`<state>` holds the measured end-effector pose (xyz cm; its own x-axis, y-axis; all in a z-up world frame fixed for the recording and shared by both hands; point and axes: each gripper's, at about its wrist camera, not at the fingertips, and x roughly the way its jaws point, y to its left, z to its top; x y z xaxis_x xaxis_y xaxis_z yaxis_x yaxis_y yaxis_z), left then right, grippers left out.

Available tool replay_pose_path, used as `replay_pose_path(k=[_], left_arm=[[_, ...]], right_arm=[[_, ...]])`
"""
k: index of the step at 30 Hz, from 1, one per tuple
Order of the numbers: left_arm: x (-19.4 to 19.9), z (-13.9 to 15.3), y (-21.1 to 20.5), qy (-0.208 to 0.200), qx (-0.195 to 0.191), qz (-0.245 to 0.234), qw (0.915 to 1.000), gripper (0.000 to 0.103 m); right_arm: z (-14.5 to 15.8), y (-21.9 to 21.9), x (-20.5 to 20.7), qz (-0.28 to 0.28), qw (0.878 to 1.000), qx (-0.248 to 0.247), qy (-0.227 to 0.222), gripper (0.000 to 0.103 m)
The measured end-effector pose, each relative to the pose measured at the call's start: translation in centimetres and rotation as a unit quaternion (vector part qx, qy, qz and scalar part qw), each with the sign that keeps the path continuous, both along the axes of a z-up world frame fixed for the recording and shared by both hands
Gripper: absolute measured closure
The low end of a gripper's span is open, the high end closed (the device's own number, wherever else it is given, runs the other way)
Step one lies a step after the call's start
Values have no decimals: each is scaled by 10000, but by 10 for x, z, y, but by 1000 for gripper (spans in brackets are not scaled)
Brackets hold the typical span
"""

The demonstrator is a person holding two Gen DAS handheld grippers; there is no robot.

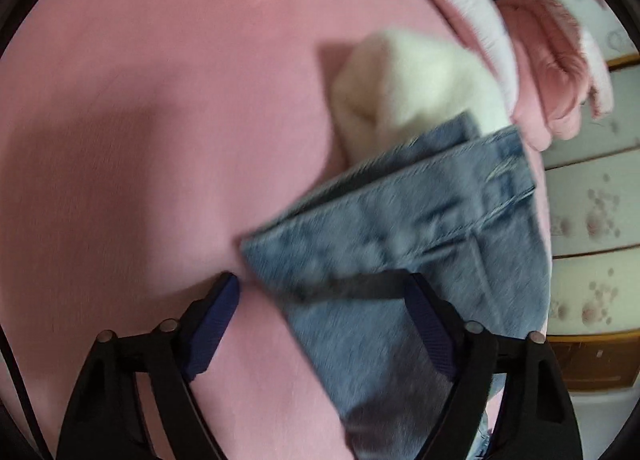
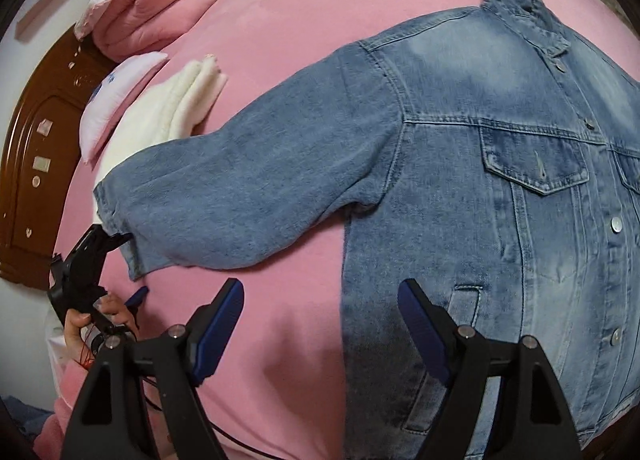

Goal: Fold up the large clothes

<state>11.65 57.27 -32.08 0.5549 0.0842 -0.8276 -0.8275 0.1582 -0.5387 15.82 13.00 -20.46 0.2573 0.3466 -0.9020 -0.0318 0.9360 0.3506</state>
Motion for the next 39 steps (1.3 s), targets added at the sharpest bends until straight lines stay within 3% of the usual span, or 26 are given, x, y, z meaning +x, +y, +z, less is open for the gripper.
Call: replay_pose_path(k=[1, 3, 5, 6, 9, 12, 16, 19, 23, 26, 29, 31, 33, 34, 36, 39], left_arm=[[1, -1, 8, -10, 65, -43, 10000, 41], [10, -2, 16, 50, 74, -192, 9998, 48], [19, 0, 18, 292, 134, -311, 9990, 72], [24, 1, 20, 560, 219, -333, 9976, 89], [31, 3, 28, 626, 278, -296, 9972, 95], [33, 16, 27, 577, 422, -135, 9973, 96], [44, 61, -1, 525, 1073, -193, 9926, 96], [60, 99, -19, 323, 1560, -451, 9862, 96], [81, 147, -61, -235, 2051, -996, 9734, 98], [100, 180, -105, -638, 2276, -1438, 9610, 100], [121, 218, -163, -1122, 2510, -1956, 9413, 100], [128, 235, -209, -1520, 2487, -2423, 9254, 100], [141, 243, -255, -1589, 2379, -2851, 9148, 100], [152, 240, -271, -1485, 2318, -3015, 9129, 100], [163, 234, -291, -1285, 2091, -3125, 9177, 100], [161, 214, -285, -957, 1580, -2953, 9374, 99]], right_arm=[[-2, -1, 1, -15, 10000, -18, 16, 23], [-8, -2, 3, -88, 9999, -38, 87, 23], [-14, -3, 4, -182, 9998, -18, 128, 23], [-17, -4, 6, -261, 9995, -7, 155, 23], [-22, -9, 6, -399, 9991, 78, 148, 23], [-21, -15, 3, -436, 9989, 163, 99, 23], [-13, -29, -1, -413, 9988, 261, -34, 23], [-6, -48, -4, -478, 9980, 380, -158, 23], [5, -85, -3, -657, 9962, 483, -309, 23], [16, -118, -2, -817, 9940, 549, -470, 23], [26, -152, 1, -959, 9918, 507, -668, 23], [31, -176, 4, -1089, 9897, 466, -799, 23], [34, -198, 8, -1211, 9881, 409, -853, 23], [35, -209, 10, -1267, 9873, 409, -866, 23], [36, -224, 12, -1355, 9859, 397, -892, 23], [34, -243, 15, -1436, 9850, 337, -895, 23]])
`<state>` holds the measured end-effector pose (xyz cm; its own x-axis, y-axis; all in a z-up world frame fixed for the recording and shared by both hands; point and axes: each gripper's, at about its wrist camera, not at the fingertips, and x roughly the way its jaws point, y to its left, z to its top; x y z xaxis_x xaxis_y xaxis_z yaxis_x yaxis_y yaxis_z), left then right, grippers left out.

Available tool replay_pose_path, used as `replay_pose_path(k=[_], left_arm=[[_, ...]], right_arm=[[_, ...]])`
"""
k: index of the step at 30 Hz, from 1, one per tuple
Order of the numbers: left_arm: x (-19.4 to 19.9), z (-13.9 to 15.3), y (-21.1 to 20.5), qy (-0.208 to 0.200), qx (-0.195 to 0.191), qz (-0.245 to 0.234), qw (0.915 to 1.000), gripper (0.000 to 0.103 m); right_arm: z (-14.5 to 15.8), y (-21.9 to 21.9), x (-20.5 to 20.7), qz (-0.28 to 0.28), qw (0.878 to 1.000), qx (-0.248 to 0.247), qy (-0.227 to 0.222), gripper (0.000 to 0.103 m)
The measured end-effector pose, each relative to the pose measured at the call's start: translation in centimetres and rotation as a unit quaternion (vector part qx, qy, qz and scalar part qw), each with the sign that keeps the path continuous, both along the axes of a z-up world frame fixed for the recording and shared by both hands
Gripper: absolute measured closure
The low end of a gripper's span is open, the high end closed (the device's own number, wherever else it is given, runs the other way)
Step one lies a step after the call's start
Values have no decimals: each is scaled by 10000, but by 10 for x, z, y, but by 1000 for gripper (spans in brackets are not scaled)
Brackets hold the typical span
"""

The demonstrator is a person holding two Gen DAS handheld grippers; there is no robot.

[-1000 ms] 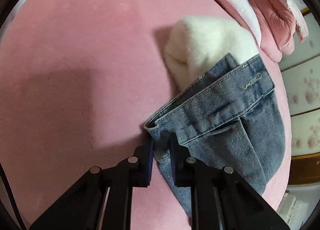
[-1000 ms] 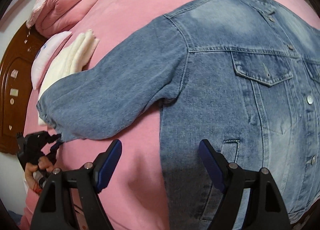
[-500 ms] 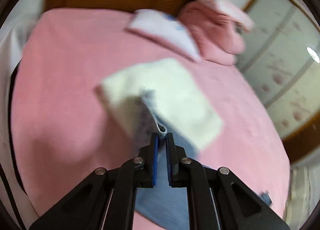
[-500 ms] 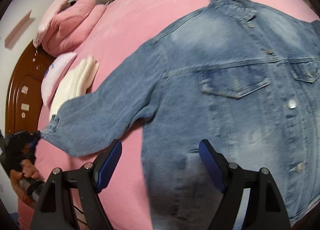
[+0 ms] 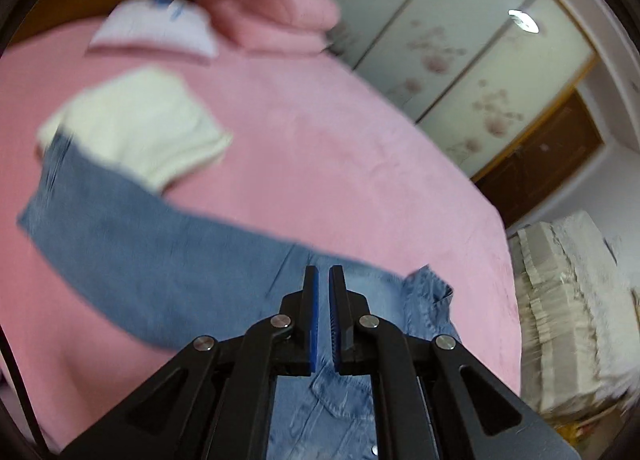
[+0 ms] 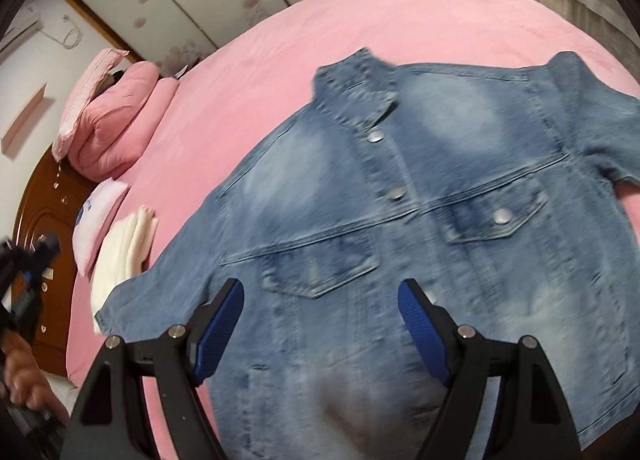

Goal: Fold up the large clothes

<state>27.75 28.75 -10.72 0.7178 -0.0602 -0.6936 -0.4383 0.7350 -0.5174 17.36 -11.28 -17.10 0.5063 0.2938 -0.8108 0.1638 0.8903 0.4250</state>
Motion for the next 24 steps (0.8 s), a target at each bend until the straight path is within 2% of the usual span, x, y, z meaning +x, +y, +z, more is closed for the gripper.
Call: replay_pose_path(k=[2, 5, 8, 10, 12, 14, 16, 19, 24], left_arm=[[-21, -15, 9, 322, -49, 248, 9992, 96], [-38, -41, 46, 870, -149, 722, 9935, 80], [-69, -64, 85, 1236, -313, 1261, 9838, 73], [-91, -74, 108, 1404, -315, 1613, 9764, 56], [-109, -82, 134, 1510, -309, 1968, 9682, 49], [-123, -93, 158, 1623, -340, 2175, 9619, 48], [-136, -107, 184, 1760, -279, 2383, 9547, 37], [-150, -136, 222, 1864, -414, 2584, 9470, 36], [-159, -187, 275, 1811, -1057, 2705, 9396, 36]], right_arm=[[-5, -6, -1, -36, 10000, -27, 25, 23], [-14, -7, -4, -102, 9998, -18, 145, 23], [-28, 1, -7, -155, 9993, 23, 344, 23], [-35, 11, -9, -152, 9988, 14, 465, 23], [-41, 24, -9, -121, 9982, 23, 583, 23], [-46, 39, -9, -84, 9977, 22, 677, 23], [-49, 57, -8, -38, 9971, -5, 754, 23], [-54, 88, -6, 5, 9965, -10, 840, 23], [-64, 143, -1, 99, 9947, 99, 1016, 23]])
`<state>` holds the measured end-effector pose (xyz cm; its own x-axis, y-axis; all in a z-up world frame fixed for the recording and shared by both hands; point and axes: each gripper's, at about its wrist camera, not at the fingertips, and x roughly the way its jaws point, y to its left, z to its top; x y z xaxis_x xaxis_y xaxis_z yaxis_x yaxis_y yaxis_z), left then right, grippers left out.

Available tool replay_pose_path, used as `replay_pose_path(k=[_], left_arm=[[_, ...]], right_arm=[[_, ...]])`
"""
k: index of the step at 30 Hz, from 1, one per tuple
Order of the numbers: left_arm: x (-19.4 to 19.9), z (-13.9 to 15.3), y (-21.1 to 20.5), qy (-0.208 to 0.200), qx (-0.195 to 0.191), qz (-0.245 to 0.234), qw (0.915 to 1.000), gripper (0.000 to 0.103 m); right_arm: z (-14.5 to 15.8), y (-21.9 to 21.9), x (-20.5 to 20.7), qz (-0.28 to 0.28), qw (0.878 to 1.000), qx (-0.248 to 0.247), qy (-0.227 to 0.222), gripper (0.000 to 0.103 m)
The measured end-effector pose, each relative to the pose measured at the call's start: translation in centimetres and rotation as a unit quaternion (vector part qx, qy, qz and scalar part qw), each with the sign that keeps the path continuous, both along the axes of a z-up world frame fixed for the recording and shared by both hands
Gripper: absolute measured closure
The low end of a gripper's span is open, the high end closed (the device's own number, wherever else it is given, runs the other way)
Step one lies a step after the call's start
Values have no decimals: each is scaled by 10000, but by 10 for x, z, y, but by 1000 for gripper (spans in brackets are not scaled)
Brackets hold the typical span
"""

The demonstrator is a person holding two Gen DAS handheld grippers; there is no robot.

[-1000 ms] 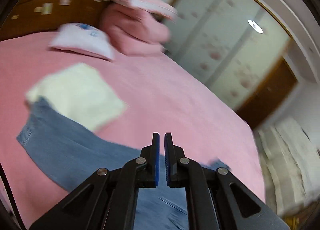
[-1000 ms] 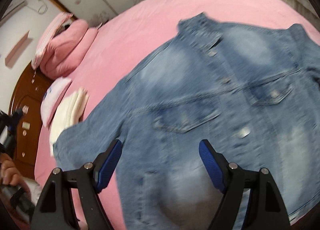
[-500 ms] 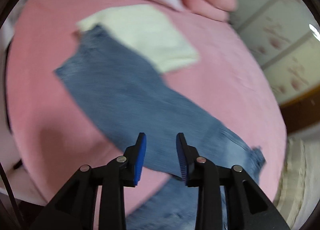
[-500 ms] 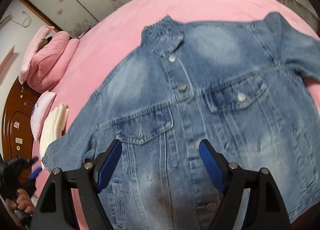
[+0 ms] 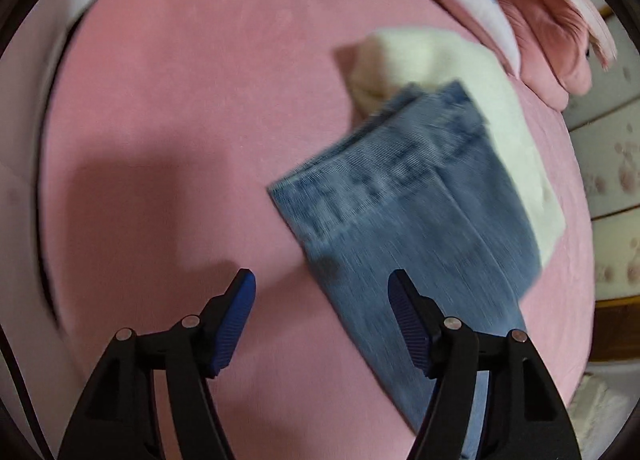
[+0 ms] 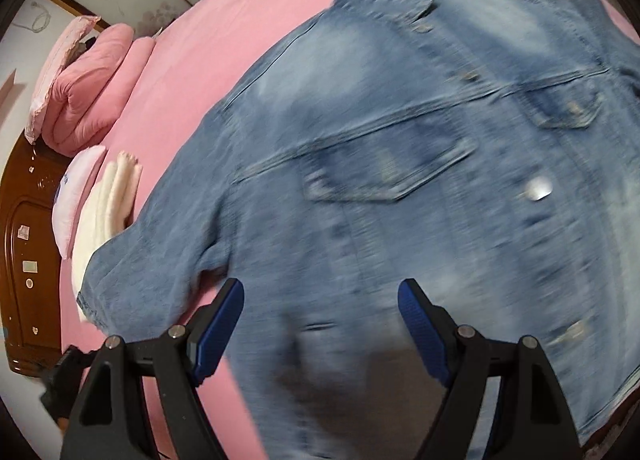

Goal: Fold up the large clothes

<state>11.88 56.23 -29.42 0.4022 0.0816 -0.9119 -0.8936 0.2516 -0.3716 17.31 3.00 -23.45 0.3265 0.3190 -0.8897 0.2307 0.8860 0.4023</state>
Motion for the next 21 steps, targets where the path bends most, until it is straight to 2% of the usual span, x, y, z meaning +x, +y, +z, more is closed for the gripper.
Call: replay_pose_path(k=[4, 9, 11, 12, 13, 14, 16, 21], left_arm=[[3, -29, 32, -242, -182, 255, 9992, 36], [15, -41, 50, -272, -104, 340, 9990, 34], [20, -41, 53, -283, -99, 289, 9991, 46], [21, -39, 53, -351, -135, 261, 9990, 66], [23, -38, 54, -242, -117, 271, 9993, 86], [23, -36, 55, -59, -46, 268, 9996, 90], [22, -30, 57, -62, -12, 228, 9997, 95], [23, 2, 49, -111, 205, 29, 9997, 96]], right_arm=[[-5, 35, 4, 190, 9998, 1, 39, 23], [-10, 63, 7, 352, 9992, -96, 166, 23], [-12, 69, 5, 385, 9990, -121, 201, 23], [-13, 72, 6, 408, 9988, -142, 228, 23], [-14, 74, 6, 421, 9987, -152, 237, 23], [-14, 76, 7, 431, 9987, -148, 245, 23], [-14, 80, 7, 441, 9986, -119, 248, 23], [-11, 81, 8, 474, 9988, -50, 141, 23]])
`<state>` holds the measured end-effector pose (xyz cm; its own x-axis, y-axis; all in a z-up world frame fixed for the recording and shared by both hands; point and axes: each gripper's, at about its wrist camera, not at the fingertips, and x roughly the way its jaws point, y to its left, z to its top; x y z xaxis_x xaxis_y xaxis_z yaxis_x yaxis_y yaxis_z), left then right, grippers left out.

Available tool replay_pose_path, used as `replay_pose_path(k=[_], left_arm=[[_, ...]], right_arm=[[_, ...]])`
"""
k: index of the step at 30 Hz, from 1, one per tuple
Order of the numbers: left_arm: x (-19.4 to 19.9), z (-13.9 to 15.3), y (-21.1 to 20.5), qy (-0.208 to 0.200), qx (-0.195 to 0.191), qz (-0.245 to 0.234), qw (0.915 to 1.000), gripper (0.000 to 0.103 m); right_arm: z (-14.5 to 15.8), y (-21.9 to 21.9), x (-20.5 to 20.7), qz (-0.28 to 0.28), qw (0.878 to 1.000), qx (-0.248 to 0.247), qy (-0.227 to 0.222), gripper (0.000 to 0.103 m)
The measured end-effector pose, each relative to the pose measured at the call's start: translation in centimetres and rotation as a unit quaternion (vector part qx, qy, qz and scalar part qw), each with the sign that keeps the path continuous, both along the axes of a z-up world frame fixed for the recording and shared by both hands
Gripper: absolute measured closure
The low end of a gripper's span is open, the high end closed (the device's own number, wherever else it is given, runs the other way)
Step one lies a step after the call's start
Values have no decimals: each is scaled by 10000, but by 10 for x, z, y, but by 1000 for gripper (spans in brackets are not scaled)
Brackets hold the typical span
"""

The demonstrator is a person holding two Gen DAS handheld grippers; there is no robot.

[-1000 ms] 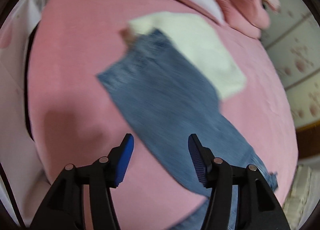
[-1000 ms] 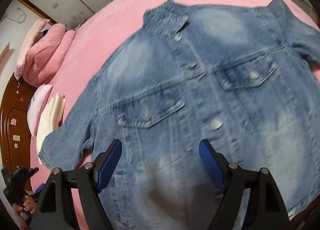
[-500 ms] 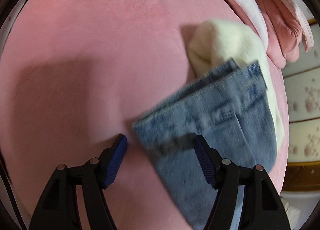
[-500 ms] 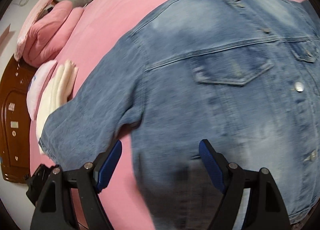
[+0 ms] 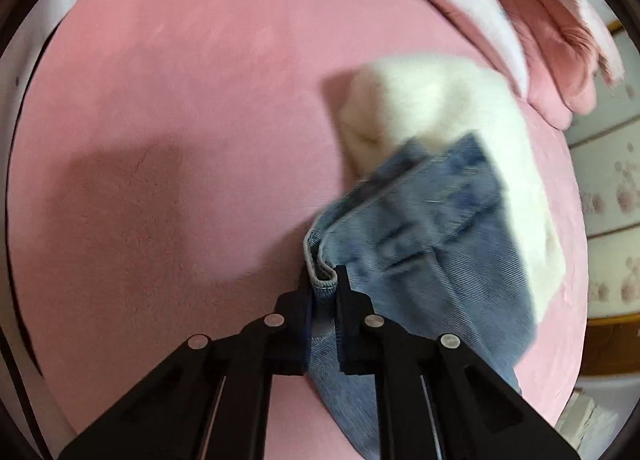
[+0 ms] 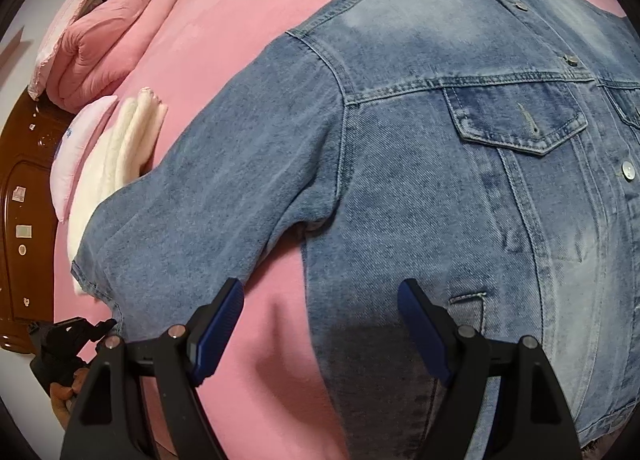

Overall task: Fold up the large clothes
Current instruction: 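Fold the sleeve across the jacket front with the left tool and release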

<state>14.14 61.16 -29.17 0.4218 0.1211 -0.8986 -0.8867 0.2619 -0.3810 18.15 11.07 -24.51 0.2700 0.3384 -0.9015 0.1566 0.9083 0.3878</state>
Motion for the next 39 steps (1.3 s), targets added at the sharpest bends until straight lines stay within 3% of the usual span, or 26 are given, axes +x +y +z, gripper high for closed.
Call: replay_pose_path(k=[5, 9, 12, 16, 24, 27, 29, 32, 35, 36, 37, 39], left_arm=[[20, 61, -29, -554, 383, -489, 9965, 97], [36, 111, -68, -1094, 803, -934, 9863, 97], [51, 150, -110, -1316, 1172, -1386, 9746, 98], [73, 200, -184, -1939, 1438, -1919, 9513, 98], [122, 234, -353, -2524, 996, -3037, 9133, 98], [138, 215, -417, -2361, 758, -3468, 9046, 98], [147, 194, -452, -2016, 556, -3825, 9000, 98], [162, 157, -491, -1283, 252, -4277, 8944, 98], [175, 119, -515, -399, 99, -4759, 8785, 95], [176, 107, -524, -21, 61, -4930, 8700, 83], [177, 97, -532, 196, 41, -5006, 8654, 62], [169, 84, -530, 494, 110, -5034, 8626, 35]], right_arm=[[3, -21, -5, -183, 9996, 223, -62, 23], [4, -54, -12, -409, 9982, 436, -54, 23], [10, -83, -16, -524, 9971, 540, -111, 23], [23, -124, -14, -617, 9957, 614, -304, 23], [44, -238, -4, -994, 9905, 501, -806, 23], [42, -274, 0, -1221, 9878, 495, -832, 23], [39, -296, 1, -1343, 9861, 456, -863, 23], [30, -319, 0, -1470, 9847, 465, -806, 23], [20, -331, 0, -1576, 9834, 581, -690, 23], [18, -333, -1, -1577, 9833, 617, -661, 23], [15, -334, -2, -1561, 9835, 658, -632, 23], [11, -336, -2, -1501, 9843, 721, -586, 23]])
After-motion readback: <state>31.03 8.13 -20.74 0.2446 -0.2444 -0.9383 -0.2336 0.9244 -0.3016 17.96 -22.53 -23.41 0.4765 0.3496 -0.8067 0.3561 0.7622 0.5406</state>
